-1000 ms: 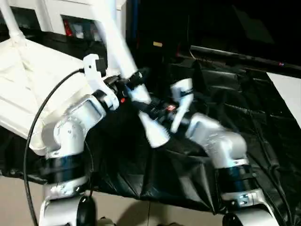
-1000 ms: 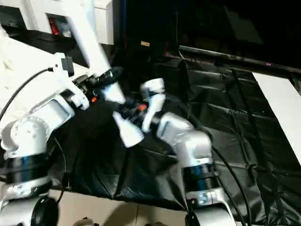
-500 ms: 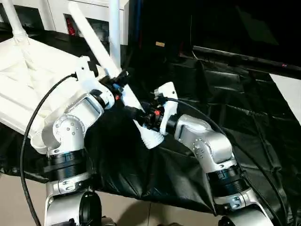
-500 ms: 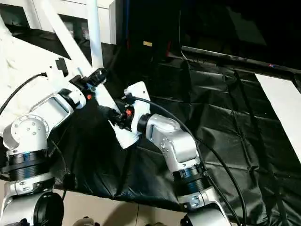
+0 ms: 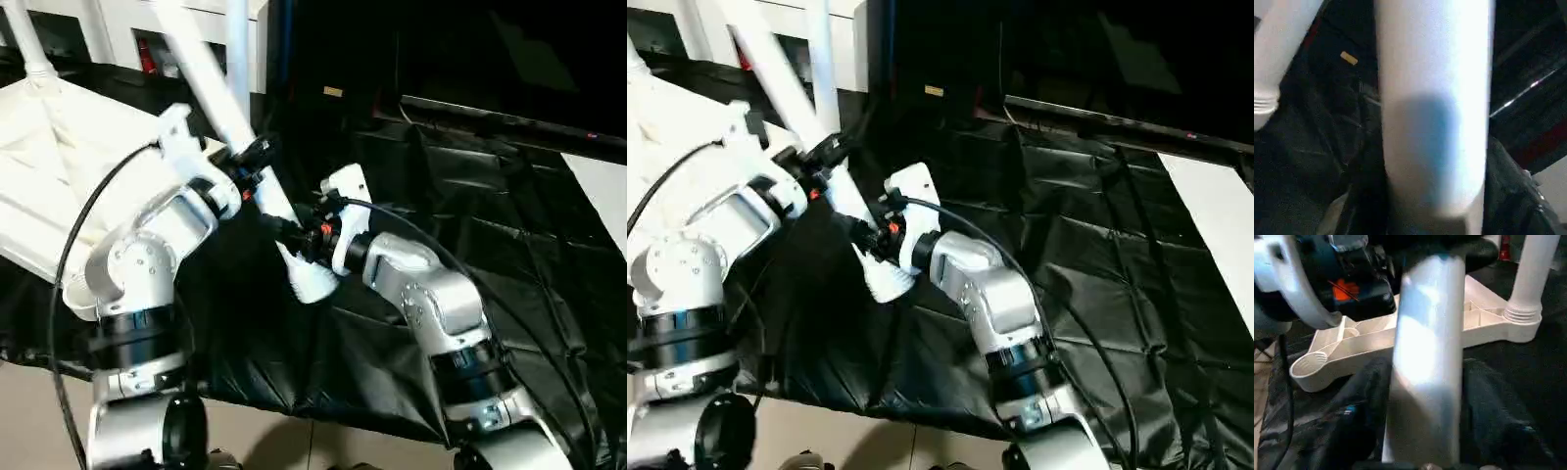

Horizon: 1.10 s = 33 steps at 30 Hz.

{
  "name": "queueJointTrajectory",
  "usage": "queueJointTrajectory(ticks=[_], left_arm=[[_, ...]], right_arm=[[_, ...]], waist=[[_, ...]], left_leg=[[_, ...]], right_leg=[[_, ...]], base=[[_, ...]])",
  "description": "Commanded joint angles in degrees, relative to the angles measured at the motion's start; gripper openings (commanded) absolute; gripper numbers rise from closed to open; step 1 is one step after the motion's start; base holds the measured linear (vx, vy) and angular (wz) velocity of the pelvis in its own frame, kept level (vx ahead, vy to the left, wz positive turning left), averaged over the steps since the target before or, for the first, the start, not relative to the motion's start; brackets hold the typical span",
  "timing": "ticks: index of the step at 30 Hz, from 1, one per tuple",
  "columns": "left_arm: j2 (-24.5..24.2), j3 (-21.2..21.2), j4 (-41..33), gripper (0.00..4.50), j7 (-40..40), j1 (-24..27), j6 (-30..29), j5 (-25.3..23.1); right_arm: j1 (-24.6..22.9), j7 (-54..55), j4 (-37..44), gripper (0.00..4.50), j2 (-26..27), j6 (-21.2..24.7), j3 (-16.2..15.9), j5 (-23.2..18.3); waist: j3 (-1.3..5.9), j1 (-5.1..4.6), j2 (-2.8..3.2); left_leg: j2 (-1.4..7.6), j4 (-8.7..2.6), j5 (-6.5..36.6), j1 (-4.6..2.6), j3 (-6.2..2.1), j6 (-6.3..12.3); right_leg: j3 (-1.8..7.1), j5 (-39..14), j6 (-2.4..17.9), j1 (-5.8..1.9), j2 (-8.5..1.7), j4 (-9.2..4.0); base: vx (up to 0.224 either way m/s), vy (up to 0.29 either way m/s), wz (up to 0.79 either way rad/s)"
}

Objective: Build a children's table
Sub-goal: Pick table leg

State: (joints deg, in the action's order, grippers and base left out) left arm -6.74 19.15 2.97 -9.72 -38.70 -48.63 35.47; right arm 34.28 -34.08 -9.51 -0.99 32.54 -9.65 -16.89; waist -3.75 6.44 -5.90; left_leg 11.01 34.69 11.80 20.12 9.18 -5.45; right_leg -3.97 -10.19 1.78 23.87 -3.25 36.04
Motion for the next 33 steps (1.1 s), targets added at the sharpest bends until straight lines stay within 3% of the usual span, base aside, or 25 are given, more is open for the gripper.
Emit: queueJointTrajectory(ticks=[1,7,15,21,33], left_arm=[[-0.84,-1.90,-1.08,1.85,-1.11,-1.07,-0.53,-0.92],[-2.93,-5.26,-2.50,1.80,-3.54,-1.33,-1.53,-1.67],[-4.08,-8.16,-4.32,1.80,-5.35,-0.92,-2.93,-1.01],[-4.18,-9.09,-5.54,1.80,-6.32,-0.57,-3.74,-0.29],[-4.82,-11.39,-7.31,1.80,-9.76,-0.14,-5.68,1.03]], right_arm=[[1.04,-2.26,-0.28,2.91,-2.25,2.65,-0.67,-0.34],[3.89,-7.19,-2.73,3.18,-7.46,7.87,-3.32,0.41],[5.97,-11.68,-5.05,3.18,-8.95,8.11,-6.20,1.22],[6.34,-13.20,-5.57,3.18,-9.02,8.70,-8.17,1.34],[6.97,-13.76,-7.94,3.18,-7.87,9.20,-7.30,0.79]], waist=[[3.99,0.02,1.37],[4.07,0.20,1.19],[4.12,0.24,0.99],[4.05,0.22,1.02],[4.13,0.22,1.26]], left_leg=[[1.77,-4.39,5.14,-0.01,-0.57,-2.11],[1.77,-4.15,3.59,0.01,-0.45,-1.72],[1.86,-3.99,2.42,0.17,-0.39,-1.63],[1.89,-4.03,3.15,0.10,-0.39,-1.68],[1.87,-4.02,3.01,0.07,-0.38,-2.00]], right_leg=[[3.14,-7.71,5.68,-3.91,-4.48,-3.80],[3.16,-6.06,7.10,-4.01,-4.56,-3.56],[3.15,-5.54,8.64,-4.10,-4.72,-3.35],[3.14,-7.02,8.55,-4.04,-4.77,-3.55],[3.13,-5.82,9.06,-4.05,-4.68,-3.40]], base=[[0.000,0.000,0.00],[0.000,0.000,0.00],[0.000,0.000,0.00],[0.000,0.000,0.00],[0.000,0.000,0.00]])
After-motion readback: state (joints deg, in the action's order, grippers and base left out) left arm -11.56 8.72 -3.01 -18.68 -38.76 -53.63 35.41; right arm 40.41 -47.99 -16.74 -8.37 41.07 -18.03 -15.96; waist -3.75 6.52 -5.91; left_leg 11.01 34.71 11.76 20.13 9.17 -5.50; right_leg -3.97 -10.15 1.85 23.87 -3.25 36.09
